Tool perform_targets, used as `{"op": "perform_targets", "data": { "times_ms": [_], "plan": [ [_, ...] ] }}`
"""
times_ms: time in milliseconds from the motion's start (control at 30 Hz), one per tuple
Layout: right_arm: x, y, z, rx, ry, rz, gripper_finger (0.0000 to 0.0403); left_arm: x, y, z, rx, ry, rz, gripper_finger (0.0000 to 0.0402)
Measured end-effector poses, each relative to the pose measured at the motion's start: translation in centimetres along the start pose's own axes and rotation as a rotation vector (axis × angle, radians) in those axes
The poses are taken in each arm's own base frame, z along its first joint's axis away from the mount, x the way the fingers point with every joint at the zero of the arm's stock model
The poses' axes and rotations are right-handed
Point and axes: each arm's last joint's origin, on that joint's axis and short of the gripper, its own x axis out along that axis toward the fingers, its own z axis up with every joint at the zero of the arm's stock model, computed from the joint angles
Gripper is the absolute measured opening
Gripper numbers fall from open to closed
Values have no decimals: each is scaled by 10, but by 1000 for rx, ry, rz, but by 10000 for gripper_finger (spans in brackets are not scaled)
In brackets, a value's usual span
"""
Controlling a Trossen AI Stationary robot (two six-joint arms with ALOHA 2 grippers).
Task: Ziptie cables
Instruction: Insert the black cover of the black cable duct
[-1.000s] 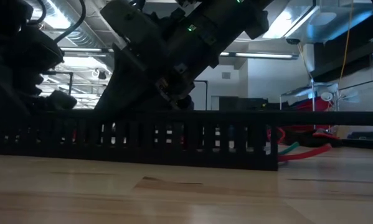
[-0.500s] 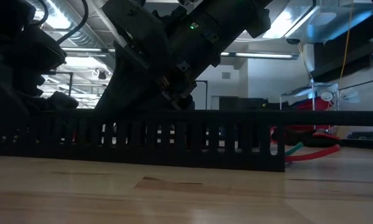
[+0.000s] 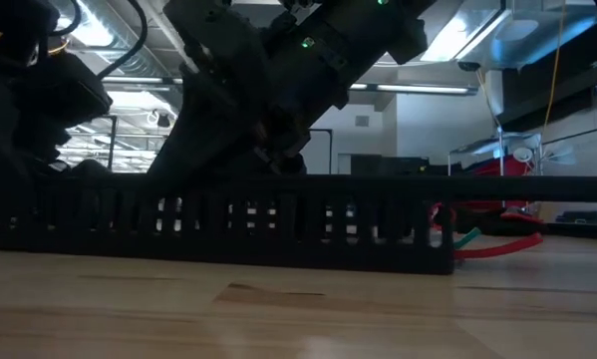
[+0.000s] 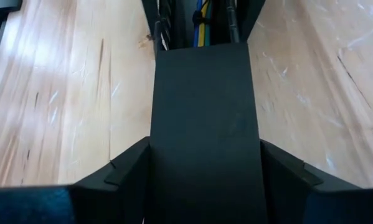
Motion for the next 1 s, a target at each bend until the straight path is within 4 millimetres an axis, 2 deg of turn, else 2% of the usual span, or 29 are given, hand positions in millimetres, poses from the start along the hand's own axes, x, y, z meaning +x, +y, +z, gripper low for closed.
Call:
{"op": "perform_targets", "data": {
  "times_ms": [167, 400, 667, 833, 1000],
  "plan": [
    [1, -1, 2, -13, -28, -21, 230, 3, -6, 6, 75, -13, -3, 306],
    [2, 0, 3, -13, -47, -11, 230, 6, -12, -2, 116, 15, 5, 307],
    [2, 0, 3, -11, -49, -6, 230, 12, -14, -14, 104, 32, 59, 275],
    [2, 2, 4, -7, -64, 10, 230, 13, -15, -12, 130, 17, 73, 246],
    [3, 3, 6, -13, -93, 33, 230, 16, -19, -7, 175, 12, 64, 239]
  ]
}}
